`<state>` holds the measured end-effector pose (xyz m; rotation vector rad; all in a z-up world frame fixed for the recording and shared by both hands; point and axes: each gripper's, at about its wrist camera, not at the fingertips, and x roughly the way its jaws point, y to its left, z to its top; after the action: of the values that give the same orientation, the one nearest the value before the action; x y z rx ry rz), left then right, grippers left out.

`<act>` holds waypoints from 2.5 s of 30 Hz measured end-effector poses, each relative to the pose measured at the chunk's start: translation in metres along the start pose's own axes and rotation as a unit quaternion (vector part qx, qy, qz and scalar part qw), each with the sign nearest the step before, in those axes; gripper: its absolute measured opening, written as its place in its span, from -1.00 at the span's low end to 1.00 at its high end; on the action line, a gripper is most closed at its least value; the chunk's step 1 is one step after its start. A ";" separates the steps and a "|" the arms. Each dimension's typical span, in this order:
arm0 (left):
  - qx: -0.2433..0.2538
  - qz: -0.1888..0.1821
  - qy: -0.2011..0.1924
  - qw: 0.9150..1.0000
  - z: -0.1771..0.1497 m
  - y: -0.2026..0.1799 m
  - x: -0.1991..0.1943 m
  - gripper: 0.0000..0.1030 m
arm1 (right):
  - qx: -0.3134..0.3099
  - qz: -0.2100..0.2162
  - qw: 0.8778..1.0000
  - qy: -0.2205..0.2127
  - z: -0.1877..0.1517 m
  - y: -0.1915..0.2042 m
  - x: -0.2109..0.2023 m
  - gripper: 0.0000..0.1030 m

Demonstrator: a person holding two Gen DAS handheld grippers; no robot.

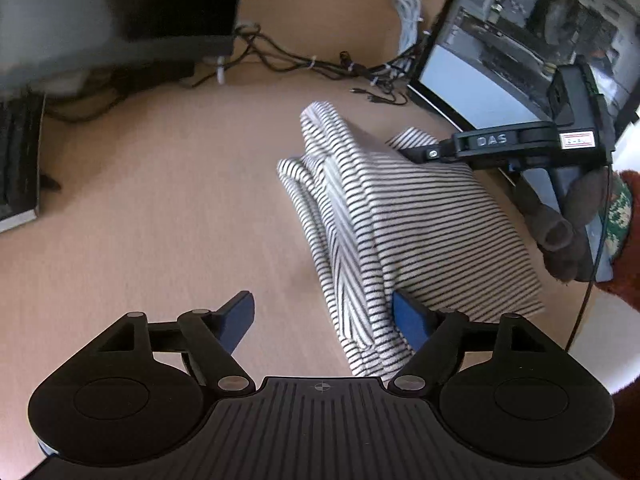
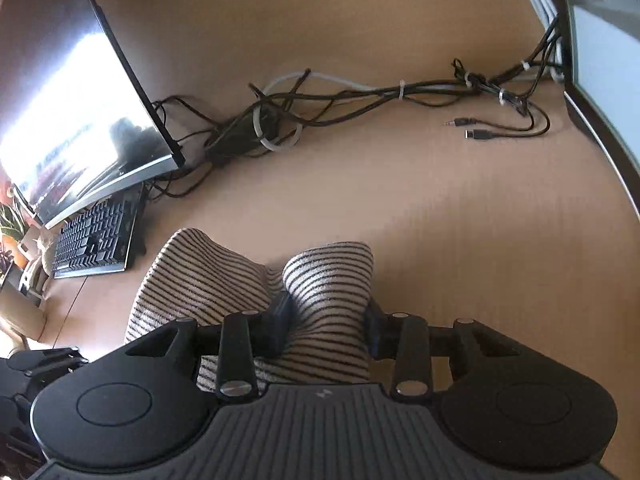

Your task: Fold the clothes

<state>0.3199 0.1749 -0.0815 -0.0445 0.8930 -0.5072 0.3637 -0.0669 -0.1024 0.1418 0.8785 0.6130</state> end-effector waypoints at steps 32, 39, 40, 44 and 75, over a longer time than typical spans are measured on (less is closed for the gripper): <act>-0.045 -0.047 -0.034 0.997 0.075 0.004 0.052 0.31 | -0.058 -0.074 0.995 0.023 -0.075 0.070 -0.035 0.81; -0.055 -0.032 -0.030 0.997 0.054 -0.011 0.009 0.74 | -0.075 -0.084 0.993 0.021 -0.073 0.074 -0.032 0.83; -0.060 -0.034 -0.018 0.997 0.048 -0.010 0.011 0.74 | -0.077 -0.084 0.993 0.021 -0.073 0.073 -0.031 0.83; -0.068 -0.029 0.031 0.997 0.025 -0.009 0.024 0.68 | -0.080 -0.068 0.994 0.019 -0.070 0.070 -0.036 0.83; -0.053 -0.146 0.018 0.988 0.099 0.003 0.128 0.24 | 0.092 -0.094 0.989 -0.066 0.047 -0.045 -0.001 0.53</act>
<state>0.4617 0.1043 -0.1135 -0.2675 0.9542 -0.7348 0.4182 -0.0981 -0.0878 0.2610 0.8085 0.3421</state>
